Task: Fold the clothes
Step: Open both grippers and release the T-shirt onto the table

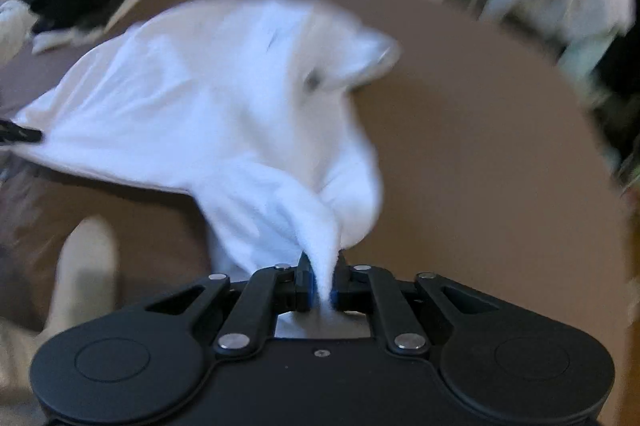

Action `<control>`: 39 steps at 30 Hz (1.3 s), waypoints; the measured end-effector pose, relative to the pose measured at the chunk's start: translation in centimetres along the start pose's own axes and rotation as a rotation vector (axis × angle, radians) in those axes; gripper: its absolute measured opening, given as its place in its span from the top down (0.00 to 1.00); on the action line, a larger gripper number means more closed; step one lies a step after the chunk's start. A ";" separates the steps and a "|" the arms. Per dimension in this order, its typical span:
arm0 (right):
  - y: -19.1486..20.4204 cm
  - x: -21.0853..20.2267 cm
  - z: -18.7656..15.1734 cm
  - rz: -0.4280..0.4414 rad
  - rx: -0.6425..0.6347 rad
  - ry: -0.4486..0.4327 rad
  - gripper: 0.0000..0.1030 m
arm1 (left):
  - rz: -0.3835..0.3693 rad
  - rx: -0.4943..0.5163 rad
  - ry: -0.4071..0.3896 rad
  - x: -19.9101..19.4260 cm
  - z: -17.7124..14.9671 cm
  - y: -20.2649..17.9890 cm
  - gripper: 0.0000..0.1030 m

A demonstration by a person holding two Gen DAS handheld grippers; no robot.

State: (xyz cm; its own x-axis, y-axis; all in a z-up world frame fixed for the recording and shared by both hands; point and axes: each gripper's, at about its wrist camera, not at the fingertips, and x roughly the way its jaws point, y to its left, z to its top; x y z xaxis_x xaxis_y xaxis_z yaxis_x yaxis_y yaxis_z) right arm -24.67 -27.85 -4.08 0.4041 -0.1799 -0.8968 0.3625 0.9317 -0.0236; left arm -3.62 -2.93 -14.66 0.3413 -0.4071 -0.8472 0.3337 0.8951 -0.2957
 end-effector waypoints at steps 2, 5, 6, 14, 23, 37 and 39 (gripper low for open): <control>0.6 1.6 0.7 0.156 0.025 0.120 0.84 | 0.003 -0.010 0.024 0.1 -0.1 0.5 0.88; 2.8 0.8 2.1 0.214 -0.081 0.056 0.61 | 0.023 -0.007 -0.003 -1.3 0.0 0.0 0.82; 3.3 0.4 2.7 0.210 -0.122 0.014 0.56 | 0.033 0.006 -0.013 -1.7 0.0 -0.1 0.80; -2.4 2.1 8.5 0.179 0.104 -0.181 0.47 | 0.042 -0.050 -0.111 -6.6 1.0 0.8 0.62; -5.8 16.8 11.3 0.038 0.252 -0.087 0.49 | 0.220 -0.043 -0.107 -4.2 2.0 2.0 0.55; -6.9 3.3 4.6 -0.624 0.086 -0.316 1.00 | 0.193 -0.023 -0.127 -1.3 5.3 -3.4 0.55; -7.9 4.1 3.7 -0.523 0.152 -0.278 1.00 | 0.162 -0.031 -0.130 -0.9 4.9 -4.4 0.55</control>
State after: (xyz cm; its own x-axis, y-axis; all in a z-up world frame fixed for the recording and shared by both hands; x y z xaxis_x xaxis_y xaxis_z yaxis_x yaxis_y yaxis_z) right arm -22.76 -37.15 -5.90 0.3364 -0.6962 -0.6342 0.6798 0.6456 -0.3481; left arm -1.13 -7.44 -10.45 0.4998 -0.2758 -0.8211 0.2391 0.9550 -0.1753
